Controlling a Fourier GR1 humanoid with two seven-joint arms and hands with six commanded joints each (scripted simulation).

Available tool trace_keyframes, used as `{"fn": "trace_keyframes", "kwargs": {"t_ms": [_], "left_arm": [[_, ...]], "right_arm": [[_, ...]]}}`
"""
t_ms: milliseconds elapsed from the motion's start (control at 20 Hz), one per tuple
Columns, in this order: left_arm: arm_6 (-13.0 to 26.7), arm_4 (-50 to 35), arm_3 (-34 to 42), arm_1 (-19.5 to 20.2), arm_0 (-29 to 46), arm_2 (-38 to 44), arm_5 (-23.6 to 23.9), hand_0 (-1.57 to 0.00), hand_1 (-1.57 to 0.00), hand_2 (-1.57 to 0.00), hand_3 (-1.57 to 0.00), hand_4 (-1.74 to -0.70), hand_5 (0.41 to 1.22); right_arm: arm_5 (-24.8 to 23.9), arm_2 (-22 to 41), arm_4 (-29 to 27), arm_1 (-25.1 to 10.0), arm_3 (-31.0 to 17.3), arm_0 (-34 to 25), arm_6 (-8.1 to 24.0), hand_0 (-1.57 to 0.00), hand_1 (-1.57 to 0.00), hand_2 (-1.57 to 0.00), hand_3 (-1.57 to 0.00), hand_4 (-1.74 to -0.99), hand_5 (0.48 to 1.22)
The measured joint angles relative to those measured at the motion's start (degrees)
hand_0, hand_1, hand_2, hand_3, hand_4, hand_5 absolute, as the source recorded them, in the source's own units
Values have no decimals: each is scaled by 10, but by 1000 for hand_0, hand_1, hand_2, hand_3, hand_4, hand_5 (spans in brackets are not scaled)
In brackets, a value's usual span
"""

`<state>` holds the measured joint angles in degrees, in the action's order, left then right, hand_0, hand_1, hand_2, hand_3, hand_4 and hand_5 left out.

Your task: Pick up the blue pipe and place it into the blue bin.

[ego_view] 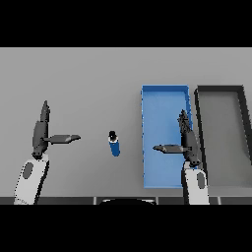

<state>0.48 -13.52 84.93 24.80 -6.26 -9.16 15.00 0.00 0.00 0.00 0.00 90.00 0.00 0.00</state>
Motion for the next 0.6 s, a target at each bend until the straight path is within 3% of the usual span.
{"fn": "trace_keyframes", "kwargs": {"t_ms": [300,350,400,600], "left_arm": [[-2,6,12,-2,4,-6,7,1,1,1,1,-1006,586],[-42,12,22,33,28,-25,-51,1,1,1,1,-1011,588],[-59,17,24,54,40,-37,-84,1,1,1,1,-1011,588],[-73,24,27,83,46,-53,-130,1,1,1,1,-1007,587]], "right_arm": [[8,-7,-9,-12,6,6,-1,1,1,1,1,-1222,603],[24,11,22,-42,22,28,-43,1,1,1,1,-1227,603],[38,21,33,-60,35,40,-57,1,1,1,1,-1230,601],[51,40,55,-81,68,64,-50,1,1,1,1,-1230,595]]}}
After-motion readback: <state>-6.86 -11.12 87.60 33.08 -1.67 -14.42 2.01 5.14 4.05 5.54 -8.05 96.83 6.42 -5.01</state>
